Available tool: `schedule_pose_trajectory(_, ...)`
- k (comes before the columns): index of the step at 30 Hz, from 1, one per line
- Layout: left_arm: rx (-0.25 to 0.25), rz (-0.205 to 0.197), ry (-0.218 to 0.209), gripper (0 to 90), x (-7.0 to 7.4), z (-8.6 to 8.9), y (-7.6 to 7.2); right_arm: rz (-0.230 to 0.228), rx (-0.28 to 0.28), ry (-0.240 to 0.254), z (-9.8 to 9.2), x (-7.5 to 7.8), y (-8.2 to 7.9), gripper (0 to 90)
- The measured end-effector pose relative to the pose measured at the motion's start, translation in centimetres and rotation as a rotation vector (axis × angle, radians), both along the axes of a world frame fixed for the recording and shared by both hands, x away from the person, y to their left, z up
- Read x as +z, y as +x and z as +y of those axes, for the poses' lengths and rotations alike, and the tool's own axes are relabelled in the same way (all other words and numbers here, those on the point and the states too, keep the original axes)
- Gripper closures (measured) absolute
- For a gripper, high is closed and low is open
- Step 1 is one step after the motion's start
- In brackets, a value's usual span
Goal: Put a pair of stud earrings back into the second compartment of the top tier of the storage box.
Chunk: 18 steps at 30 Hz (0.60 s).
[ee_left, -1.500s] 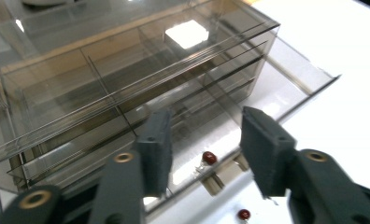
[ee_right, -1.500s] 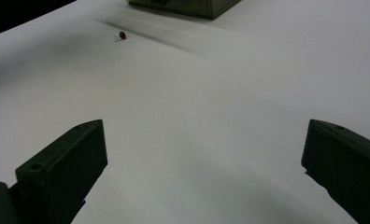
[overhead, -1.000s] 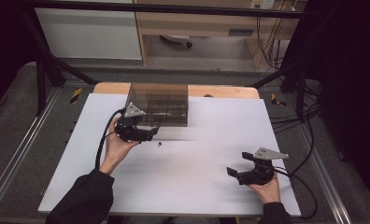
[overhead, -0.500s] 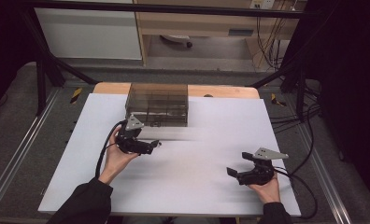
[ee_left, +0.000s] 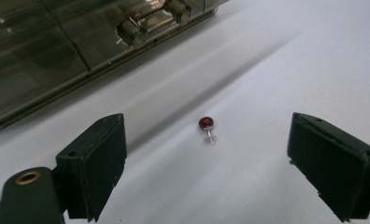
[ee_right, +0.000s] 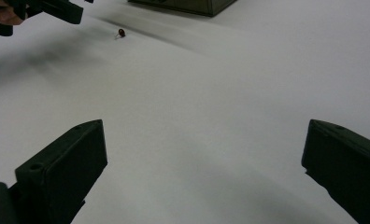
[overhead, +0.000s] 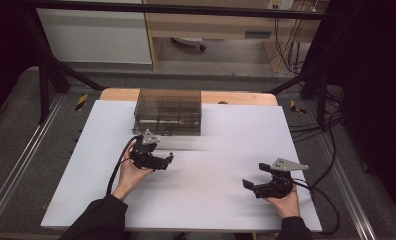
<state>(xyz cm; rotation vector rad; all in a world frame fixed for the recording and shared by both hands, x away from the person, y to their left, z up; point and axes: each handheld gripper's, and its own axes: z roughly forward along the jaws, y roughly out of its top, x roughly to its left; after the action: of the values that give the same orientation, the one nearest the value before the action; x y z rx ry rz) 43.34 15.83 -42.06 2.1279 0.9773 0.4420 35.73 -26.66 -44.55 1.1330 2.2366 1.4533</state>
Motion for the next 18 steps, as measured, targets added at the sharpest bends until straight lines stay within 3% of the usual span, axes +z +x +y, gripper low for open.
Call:
schedule_pose_trajectory(6,0.019,0.023,0.003,18.0,-0.9,-0.3,0.7,-0.001,0.001,0.000,0.0,0.0,0.0,0.6)
schedule_pose_trajectory(18,0.030,0.056,-0.008,42.9,-2.1,-1.2,1.6,0.000,0.000,0.002,0.0,0.0,0.0,0.6)
